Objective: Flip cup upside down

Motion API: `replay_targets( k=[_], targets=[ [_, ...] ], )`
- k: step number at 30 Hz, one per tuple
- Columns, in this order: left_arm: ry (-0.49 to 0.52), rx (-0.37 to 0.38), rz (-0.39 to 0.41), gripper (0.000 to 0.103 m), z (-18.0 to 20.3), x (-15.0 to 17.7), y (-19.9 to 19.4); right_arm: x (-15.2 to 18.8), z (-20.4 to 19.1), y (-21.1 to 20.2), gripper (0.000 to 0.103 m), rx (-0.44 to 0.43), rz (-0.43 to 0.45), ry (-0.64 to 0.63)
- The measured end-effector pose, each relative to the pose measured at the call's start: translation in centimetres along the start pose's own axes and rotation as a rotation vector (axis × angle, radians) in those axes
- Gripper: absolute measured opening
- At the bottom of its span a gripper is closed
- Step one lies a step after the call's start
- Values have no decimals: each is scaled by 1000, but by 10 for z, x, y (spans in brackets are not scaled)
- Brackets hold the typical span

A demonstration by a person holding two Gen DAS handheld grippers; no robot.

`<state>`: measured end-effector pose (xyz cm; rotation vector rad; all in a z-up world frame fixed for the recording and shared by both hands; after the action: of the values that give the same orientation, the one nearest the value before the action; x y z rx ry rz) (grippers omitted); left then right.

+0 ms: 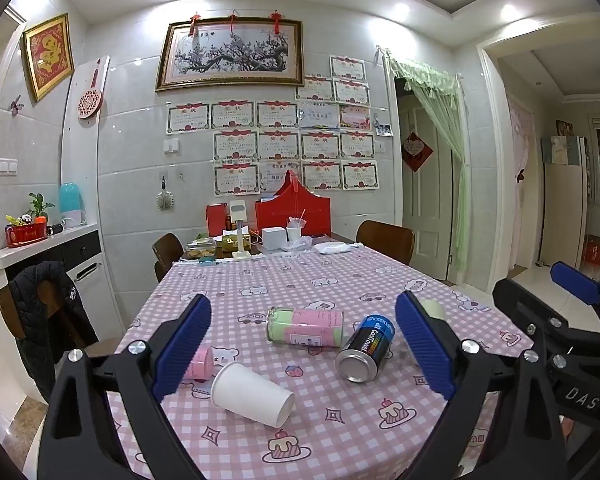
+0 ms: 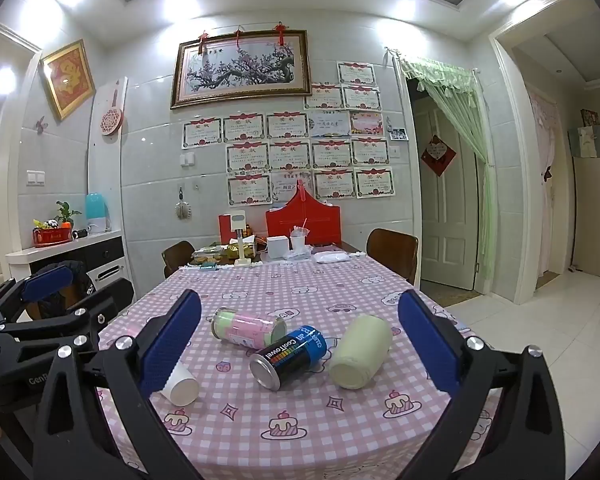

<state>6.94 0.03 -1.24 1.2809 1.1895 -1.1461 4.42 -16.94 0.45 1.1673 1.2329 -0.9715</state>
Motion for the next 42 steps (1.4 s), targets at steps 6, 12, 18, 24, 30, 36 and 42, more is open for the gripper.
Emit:
replay_targets(
  k=[6,12,18,24,30,36,42],
  targets=[
    [3,1,3,92,0,0,0,0,0,0,95,0,-4,0],
    [2,2,1,92,0,0,0,-2,1,-1,95,-1,-5,0],
    [1,1,-5,92,-3,5,1,7,1,2,95,-1,-12,-1],
    [2,0,-9,92,-3,6,2,9,0,3,95,-2,-16,-4],
    [4,-3,-13,92,-2,13,6,11,-1,4,95,-2,-19,-4],
    [4,-3,-15,92,-2,14,7,11,-2,7,95,-1,-21,-4],
    [3,-3,-16,92,-1,14,7,16,-3,8,95,-1,-20,-5]
  ],
)
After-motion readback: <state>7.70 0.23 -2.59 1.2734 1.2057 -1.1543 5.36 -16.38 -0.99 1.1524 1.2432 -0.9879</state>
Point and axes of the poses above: each gripper's, at about its wrist camera, not at the fingertips, and y roughly the way its jaws point, z to its right, x to its underside, the point moved 7 cm from there along y, roughly the way its jaws point, and after that the axes turned 14 degrees about z, right-handed, at the moved point
